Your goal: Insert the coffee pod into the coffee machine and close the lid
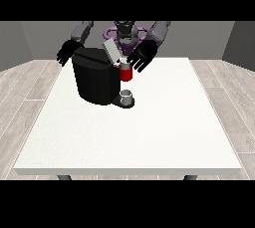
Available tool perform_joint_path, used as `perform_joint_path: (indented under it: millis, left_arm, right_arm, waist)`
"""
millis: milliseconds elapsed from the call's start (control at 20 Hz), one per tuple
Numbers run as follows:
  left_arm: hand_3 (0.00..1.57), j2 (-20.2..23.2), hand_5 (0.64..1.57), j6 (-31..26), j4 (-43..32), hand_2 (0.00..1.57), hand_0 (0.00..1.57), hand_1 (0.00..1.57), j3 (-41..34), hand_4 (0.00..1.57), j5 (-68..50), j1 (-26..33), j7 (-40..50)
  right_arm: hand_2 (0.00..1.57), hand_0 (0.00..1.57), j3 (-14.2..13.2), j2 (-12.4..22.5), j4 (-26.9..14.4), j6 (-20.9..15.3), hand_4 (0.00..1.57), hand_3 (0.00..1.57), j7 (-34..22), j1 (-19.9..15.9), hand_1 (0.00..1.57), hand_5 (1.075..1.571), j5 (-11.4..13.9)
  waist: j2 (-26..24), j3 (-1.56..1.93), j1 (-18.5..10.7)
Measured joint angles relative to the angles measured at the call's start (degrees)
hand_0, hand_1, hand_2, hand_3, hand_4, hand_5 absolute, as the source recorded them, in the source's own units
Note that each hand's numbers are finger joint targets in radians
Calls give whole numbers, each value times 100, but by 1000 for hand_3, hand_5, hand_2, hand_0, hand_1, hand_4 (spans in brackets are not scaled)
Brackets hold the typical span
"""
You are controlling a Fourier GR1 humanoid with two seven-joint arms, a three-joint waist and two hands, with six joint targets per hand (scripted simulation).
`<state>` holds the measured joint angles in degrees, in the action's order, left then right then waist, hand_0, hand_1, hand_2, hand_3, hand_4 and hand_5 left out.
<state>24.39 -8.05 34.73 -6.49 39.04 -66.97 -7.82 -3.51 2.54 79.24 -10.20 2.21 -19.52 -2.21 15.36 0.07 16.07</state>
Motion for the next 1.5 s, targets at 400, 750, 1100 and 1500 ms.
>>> perform_joint_path:
  millis: [400,750,1100,1500]
  left_arm:
    - [904,93,1571,-44,5,1086,1018,1018,16,369,77,-13,-116]
    - [0,284,1571,-202,15,0,0,0,154,0,263,25,-346]
    - [0,177,1571,-324,43,0,0,0,304,0,441,29,-252]
    - [0,67,1571,-448,121,0,0,0,288,0,455,173,-199]
  right_arm:
    - [0,0,-23,11,-50,52,415,0,184,59,0,1571,-26]
    - [0,0,7,13,-12,45,419,0,168,68,0,1571,-4]
    - [0,0,-94,75,-206,33,344,0,184,67,0,1571,-19]
    - [0,0,-106,-6,-400,-25,392,0,377,291,0,1571,2]
  waist:
    - [5,-4,-33]
    - [29,5,-7]
    - [-83,-3,-104]
    - [-386,-5,-278]
